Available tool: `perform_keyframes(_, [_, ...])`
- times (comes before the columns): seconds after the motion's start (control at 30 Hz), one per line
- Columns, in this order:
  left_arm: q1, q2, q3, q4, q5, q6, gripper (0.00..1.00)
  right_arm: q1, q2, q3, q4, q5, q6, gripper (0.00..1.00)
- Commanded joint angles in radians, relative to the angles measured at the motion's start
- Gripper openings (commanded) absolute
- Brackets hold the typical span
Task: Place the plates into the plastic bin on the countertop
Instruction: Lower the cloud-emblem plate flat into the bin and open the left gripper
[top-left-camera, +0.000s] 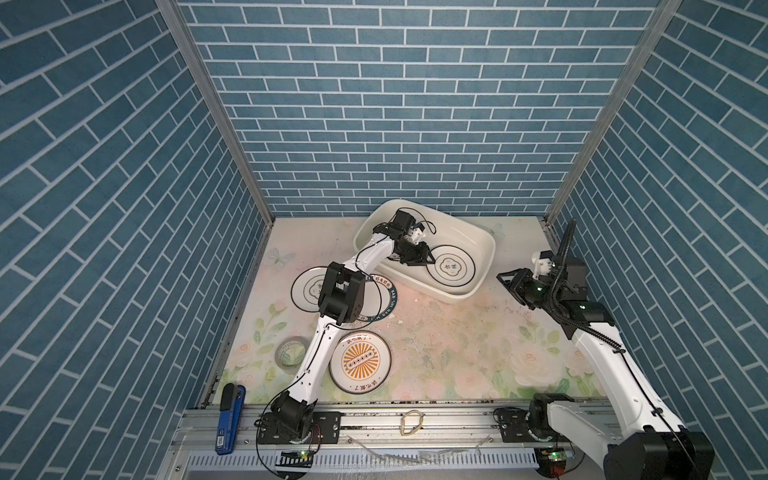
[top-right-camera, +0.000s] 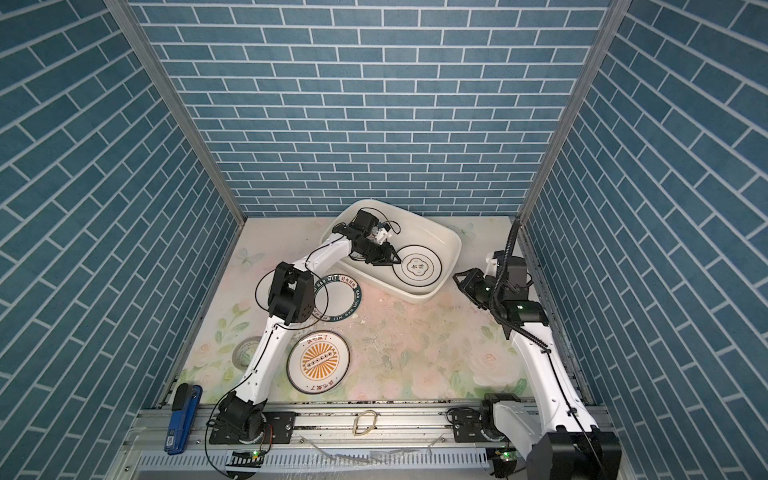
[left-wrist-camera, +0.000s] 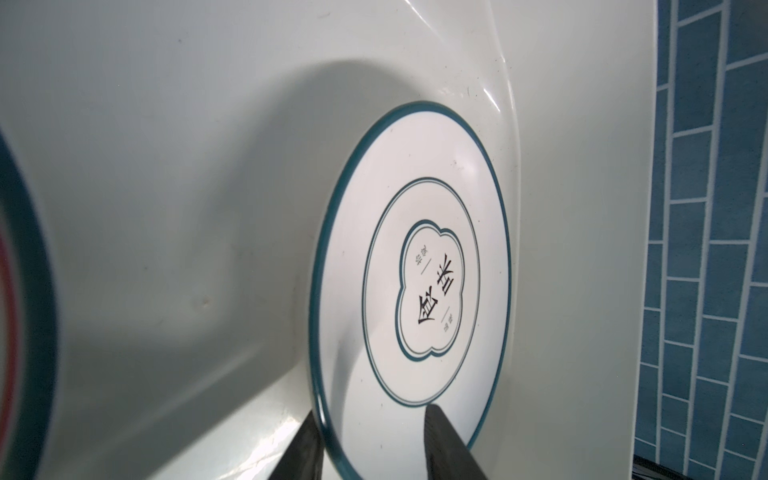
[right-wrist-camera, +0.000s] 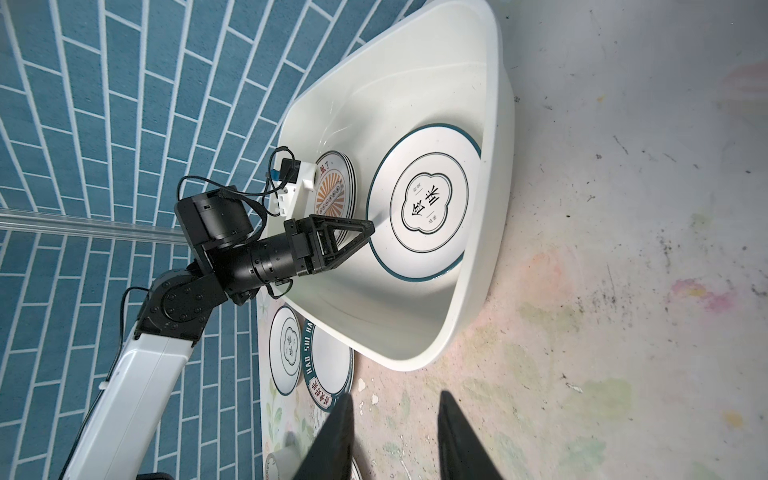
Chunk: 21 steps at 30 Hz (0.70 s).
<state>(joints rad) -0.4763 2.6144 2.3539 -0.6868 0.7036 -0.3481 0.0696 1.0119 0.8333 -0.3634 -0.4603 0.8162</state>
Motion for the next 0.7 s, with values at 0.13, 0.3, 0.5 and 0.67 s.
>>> perform_keyframes(0.13, [-0.001, -0.041, -0.007, -0.019, -0.008, 0.023, 0.43, -0.004, -0.007, -0.005, 0.026, -0.015, 0.031, 0.35])
perform_keyframes(0.3, [-0.001, -0.042, -0.010, -0.021, -0.010, 0.024, 0.43, -0.004, -0.008, -0.008, 0.028, -0.015, 0.031, 0.35])
perform_keyframes(0.5, [0.000, -0.047, -0.013, -0.026, -0.016, 0.029, 0.44, -0.006, -0.001, -0.002, 0.031, -0.020, 0.030, 0.35])
perform_keyframes(0.67, [0.003, -0.059, -0.013, -0.031, -0.027, 0.039, 0.44, -0.007, 0.001, 0.002, 0.030, -0.024, 0.025, 0.35])
